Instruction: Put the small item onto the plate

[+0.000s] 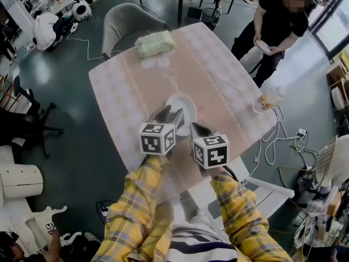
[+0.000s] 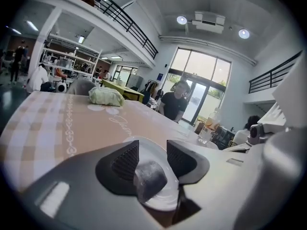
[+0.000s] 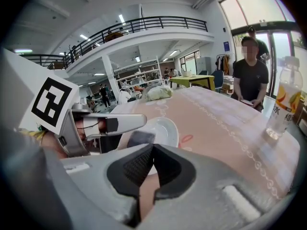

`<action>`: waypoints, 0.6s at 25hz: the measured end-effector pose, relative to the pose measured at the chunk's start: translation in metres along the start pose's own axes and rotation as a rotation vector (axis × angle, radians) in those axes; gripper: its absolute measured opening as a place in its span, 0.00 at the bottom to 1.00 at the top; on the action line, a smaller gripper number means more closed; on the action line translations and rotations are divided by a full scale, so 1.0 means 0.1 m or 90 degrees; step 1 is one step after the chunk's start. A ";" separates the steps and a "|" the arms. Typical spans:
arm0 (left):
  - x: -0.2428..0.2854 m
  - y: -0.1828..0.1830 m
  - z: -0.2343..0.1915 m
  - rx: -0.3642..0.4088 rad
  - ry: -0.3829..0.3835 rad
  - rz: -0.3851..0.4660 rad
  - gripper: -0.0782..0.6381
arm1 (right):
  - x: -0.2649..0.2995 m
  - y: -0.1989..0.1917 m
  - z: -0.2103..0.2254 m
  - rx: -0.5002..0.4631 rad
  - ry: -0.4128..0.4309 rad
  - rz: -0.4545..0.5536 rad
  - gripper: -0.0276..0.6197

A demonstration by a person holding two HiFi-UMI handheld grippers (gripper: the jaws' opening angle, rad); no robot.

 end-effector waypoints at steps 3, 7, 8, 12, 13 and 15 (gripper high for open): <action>-0.10 -0.03 0.02 -0.003 -0.005 0.018 0.33 | -0.02 -0.01 0.00 0.000 0.002 -0.001 0.04; -0.30 -0.13 0.10 -0.021 -0.009 0.041 0.20 | -0.09 -0.05 0.03 0.006 0.003 0.003 0.04; -0.35 -0.15 0.12 -0.031 -0.011 0.042 0.18 | -0.11 -0.05 0.04 0.008 0.002 0.004 0.04; -0.50 -0.26 0.19 -0.061 -0.021 0.035 0.18 | -0.21 -0.06 0.03 0.018 0.005 0.016 0.04; -0.53 -0.29 0.22 -0.061 -0.023 0.032 0.18 | -0.24 -0.06 0.00 0.017 0.007 0.019 0.04; -0.60 -0.32 0.30 -0.058 -0.029 0.039 0.18 | -0.32 -0.07 -0.05 0.011 0.013 0.024 0.04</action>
Point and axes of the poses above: the fingertips, and each gripper's own axes: x forward along the fingers, z to its right, y out of its top, the point moved 3 cm from there along -x, backward along the fingers, and after that the axes turned 3 degrees about y, right-handed, at the moved point
